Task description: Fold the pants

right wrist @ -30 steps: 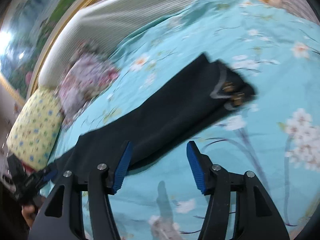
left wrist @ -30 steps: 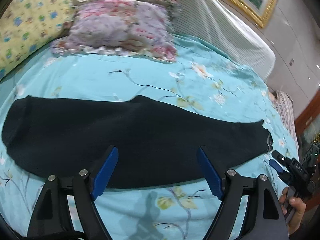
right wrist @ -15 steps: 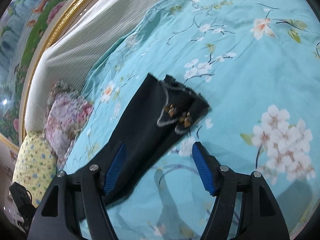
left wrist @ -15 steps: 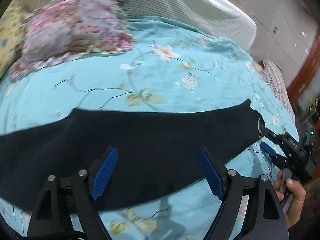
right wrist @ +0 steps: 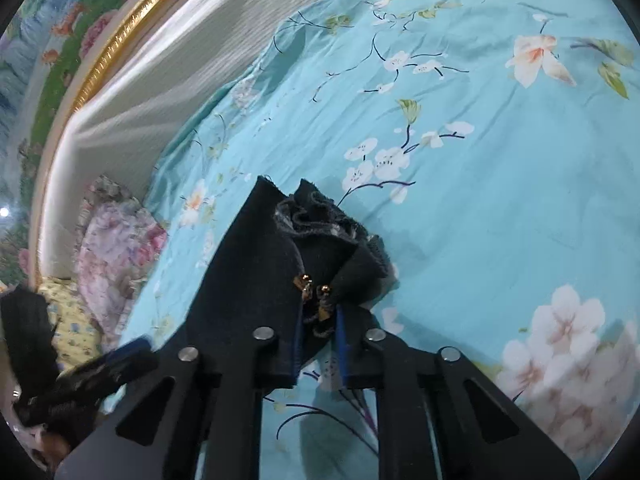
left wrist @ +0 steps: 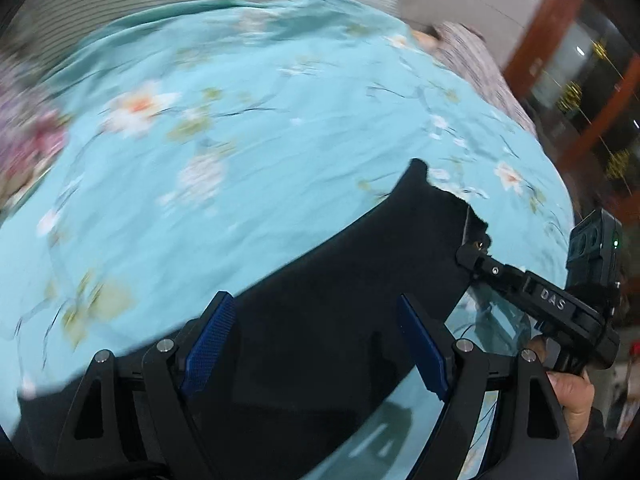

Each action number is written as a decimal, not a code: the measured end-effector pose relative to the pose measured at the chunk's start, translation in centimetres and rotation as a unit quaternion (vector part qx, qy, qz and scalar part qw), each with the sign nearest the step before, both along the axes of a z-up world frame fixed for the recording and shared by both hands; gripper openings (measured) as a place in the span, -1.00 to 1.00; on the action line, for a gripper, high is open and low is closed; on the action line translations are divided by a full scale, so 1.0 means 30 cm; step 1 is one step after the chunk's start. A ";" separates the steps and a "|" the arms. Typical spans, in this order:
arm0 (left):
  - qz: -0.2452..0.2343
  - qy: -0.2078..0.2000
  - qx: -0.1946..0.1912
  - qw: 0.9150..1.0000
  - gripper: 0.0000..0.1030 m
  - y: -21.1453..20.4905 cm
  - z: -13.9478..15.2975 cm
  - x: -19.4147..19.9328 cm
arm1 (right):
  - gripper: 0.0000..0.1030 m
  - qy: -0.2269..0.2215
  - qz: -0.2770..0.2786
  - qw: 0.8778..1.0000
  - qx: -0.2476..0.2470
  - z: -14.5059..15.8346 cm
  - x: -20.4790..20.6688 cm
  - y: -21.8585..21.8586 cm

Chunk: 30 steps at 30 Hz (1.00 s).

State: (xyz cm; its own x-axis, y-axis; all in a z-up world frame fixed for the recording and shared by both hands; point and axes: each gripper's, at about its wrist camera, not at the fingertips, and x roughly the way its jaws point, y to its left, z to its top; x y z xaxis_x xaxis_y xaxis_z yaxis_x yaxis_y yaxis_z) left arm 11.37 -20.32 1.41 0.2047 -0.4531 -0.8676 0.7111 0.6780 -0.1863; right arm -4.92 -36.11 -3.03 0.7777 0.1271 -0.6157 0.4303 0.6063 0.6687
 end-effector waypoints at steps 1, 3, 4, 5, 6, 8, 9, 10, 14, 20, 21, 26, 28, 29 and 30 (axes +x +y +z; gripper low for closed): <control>-0.014 0.001 0.001 1.000 0.61 -0.035 -0.002 0.010 | -0.76 -0.009 -0.005 1.000 0.010 -0.003 -0.015 -0.021; -0.051 0.005 0.002 0.999 0.61 -0.114 -0.014 0.034 | -0.77 -0.022 -0.014 0.999 0.033 -0.015 -0.040 -0.058; -0.063 0.012 0.003 0.998 0.60 -0.143 -0.022 0.045 | -0.77 -0.026 -0.018 0.999 0.041 -0.021 -0.052 -0.074; -0.075 0.022 0.002 0.997 0.59 -0.172 -0.034 0.054 | -0.77 -0.030 -0.019 0.998 0.044 -0.022 -0.062 -0.083; -0.090 0.037 0.001 0.995 0.57 -0.206 -0.049 0.066 | -0.77 -0.033 -0.017 0.998 0.044 -0.021 -0.069 -0.088; -0.113 0.061 0.007 0.992 0.46 -0.276 -0.084 0.082 | -0.77 -0.038 -0.016 0.998 0.049 -0.022 -0.079 -0.091; -0.128 0.072 0.015 0.989 0.40 -0.314 -0.105 0.087 | -0.77 -0.042 -0.016 0.998 0.051 -0.023 -0.086 -0.094; -0.141 0.079 0.020 0.987 0.37 -0.339 -0.121 0.085 | -0.77 -0.043 -0.014 0.998 0.051 -0.023 -0.090 -0.096; -0.181 0.074 0.014 0.981 0.30 -0.409 -0.130 0.084 | -0.77 -0.053 -0.011 0.997 0.056 -0.027 -0.103 -0.097; -0.218 0.093 -0.004 0.972 -0.31 -0.479 -0.140 0.073 | -0.77 -0.054 -0.004 0.997 0.049 -0.023 -0.103 -0.084; -0.219 0.089 -0.011 0.971 -0.39 -0.477 -0.140 0.064 | -0.77 -0.055 -0.002 0.997 0.051 -0.024 -0.104 -0.085; -0.202 0.077 -0.043 0.975 -0.73 -0.439 -0.126 0.046 | -0.77 -0.062 0.012 0.997 0.054 -0.020 -0.101 -0.081; -0.197 0.078 -0.057 0.976 -0.78 -0.410 -0.099 0.037 | -0.77 -0.071 0.021 0.996 0.054 -0.008 -0.100 -0.073; -0.196 0.078 -0.061 0.976 -0.78 -0.400 -0.089 0.032 | -0.77 -0.076 0.024 0.995 0.054 0.000 -0.102 -0.067; -0.195 0.076 -0.067 0.976 -0.78 -0.388 -0.074 0.024 | -0.77 -0.082 0.029 0.995 0.055 0.008 -0.103 -0.062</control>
State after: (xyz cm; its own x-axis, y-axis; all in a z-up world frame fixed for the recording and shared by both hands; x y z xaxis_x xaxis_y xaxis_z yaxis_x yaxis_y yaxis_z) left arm 12.10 -31.95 -0.82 -0.1327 -0.5824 -0.8020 0.8668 0.3242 -0.3789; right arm -8.00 -37.96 -2.78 0.8564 0.2340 -0.4603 0.2759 0.5461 0.7910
